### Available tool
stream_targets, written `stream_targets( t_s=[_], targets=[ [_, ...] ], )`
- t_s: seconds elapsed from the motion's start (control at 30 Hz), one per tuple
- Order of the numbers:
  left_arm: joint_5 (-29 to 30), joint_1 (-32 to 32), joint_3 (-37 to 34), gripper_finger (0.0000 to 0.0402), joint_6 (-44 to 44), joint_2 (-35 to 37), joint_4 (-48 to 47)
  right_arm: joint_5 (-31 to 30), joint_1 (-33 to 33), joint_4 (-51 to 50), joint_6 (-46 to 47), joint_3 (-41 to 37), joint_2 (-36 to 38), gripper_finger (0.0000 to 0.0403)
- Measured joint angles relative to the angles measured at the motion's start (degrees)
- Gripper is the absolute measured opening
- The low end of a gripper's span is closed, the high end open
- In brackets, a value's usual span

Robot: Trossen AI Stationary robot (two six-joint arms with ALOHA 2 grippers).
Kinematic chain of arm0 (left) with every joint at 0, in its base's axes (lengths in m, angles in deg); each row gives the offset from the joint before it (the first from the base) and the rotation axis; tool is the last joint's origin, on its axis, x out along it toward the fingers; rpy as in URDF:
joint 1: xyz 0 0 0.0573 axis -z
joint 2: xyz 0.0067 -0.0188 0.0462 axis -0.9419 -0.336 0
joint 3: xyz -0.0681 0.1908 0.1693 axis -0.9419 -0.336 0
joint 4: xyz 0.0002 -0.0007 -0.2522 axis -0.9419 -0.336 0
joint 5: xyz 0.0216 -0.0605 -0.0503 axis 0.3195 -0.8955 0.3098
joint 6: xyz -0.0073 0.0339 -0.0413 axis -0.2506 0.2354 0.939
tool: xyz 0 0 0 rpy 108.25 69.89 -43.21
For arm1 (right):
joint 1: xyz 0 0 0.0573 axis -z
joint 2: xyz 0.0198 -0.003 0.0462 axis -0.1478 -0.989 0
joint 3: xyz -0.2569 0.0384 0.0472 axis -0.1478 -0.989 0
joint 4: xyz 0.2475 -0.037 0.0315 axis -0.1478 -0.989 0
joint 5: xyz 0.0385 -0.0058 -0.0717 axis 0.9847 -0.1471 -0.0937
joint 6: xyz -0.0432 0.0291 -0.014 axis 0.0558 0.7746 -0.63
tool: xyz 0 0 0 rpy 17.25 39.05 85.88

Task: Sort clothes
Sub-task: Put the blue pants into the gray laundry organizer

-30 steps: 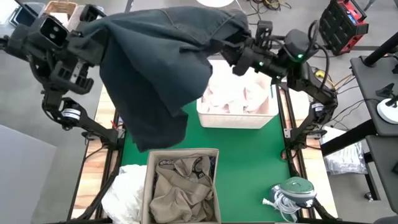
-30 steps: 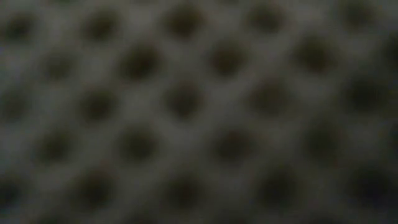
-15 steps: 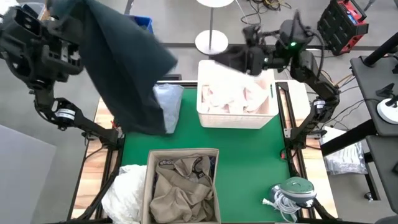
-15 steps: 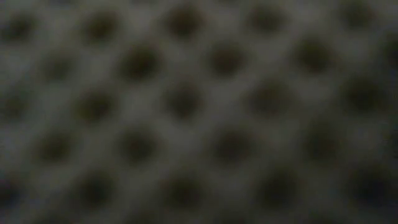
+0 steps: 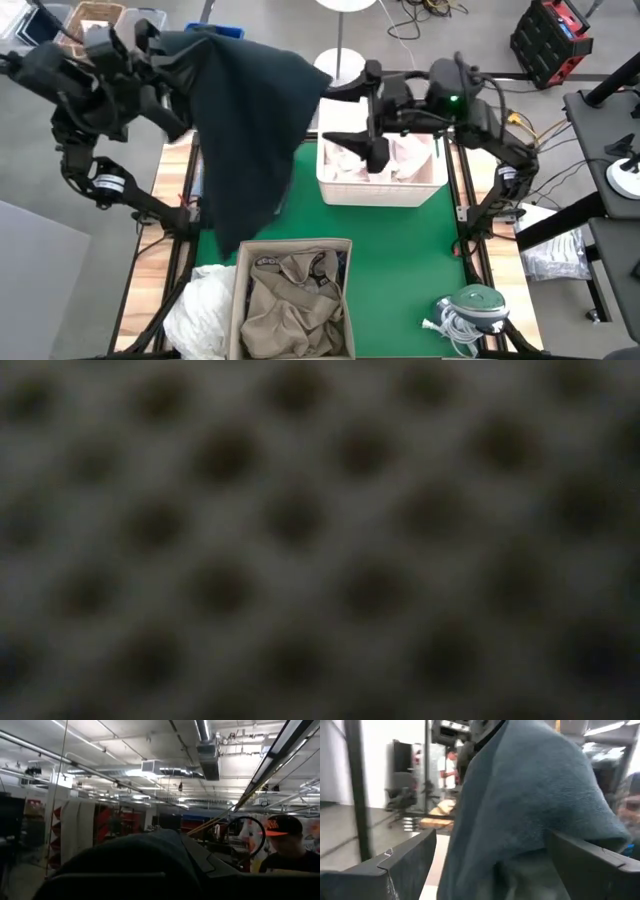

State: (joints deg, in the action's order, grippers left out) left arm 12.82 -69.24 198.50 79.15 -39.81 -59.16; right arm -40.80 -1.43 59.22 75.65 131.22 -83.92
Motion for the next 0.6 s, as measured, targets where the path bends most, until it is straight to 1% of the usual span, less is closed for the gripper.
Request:
stream_targets(
  t_s=[0.07, 0.17, 0.27, 0.37, 0.47, 0.5, 0.53, 0.6],
  targets=[
    [0.02, -0.02, 0.02, 0.0, 1.09, -0.56, -0.99, -1.86, -0.09, 0.96, -2.26, -0.04, -0.53, 0.0366],
    [-0.09, -0.02, 0.04, 0.0, 1.92, -1.68, -2.26, -9.28, -0.69, 3.03, -8.96, 0.03, -0.53, 0.0366],
    [-1.04, 0.0, 0.04, 0.0, 3.02, -2.55, -3.6, -15.0, -1.2, 5.25, -13.91, 0.03, -0.53, 0.0366],
    [-2.18, -0.02, 0.06, 0.0, 3.75, -3.1, -3.62, -15.85, -1.19, 5.94, -17.65, 0.03, -0.14, 0.0366],
    [-6.86, -0.01, 0.09, 0.0, 4.04, -3.89, -3.57, -15.25, -1.19, 5.22, -20.74, 0.03, 0.33, 0.0366],
    [-7.42, 0.01, 0.09, 0.0, 4.17, -4.12, -3.6, -15.59, -1.34, 5.29, -22.61, 0.03, 0.34, 0.0366],
    [-6.96, 0.07, 0.09, 0.0, 4.13, -4.28, -3.8, -16.73, -1.81, 5.43, -24.77, 0.03, 0.34, 0.0366],
    [-1.66, 0.09, 0.09, 0.0, 3.89, -4.38, -4.15, -19.78, -2.76, 5.4, -26.88, 0.03, 0.46, 0.0366]
  ],
)
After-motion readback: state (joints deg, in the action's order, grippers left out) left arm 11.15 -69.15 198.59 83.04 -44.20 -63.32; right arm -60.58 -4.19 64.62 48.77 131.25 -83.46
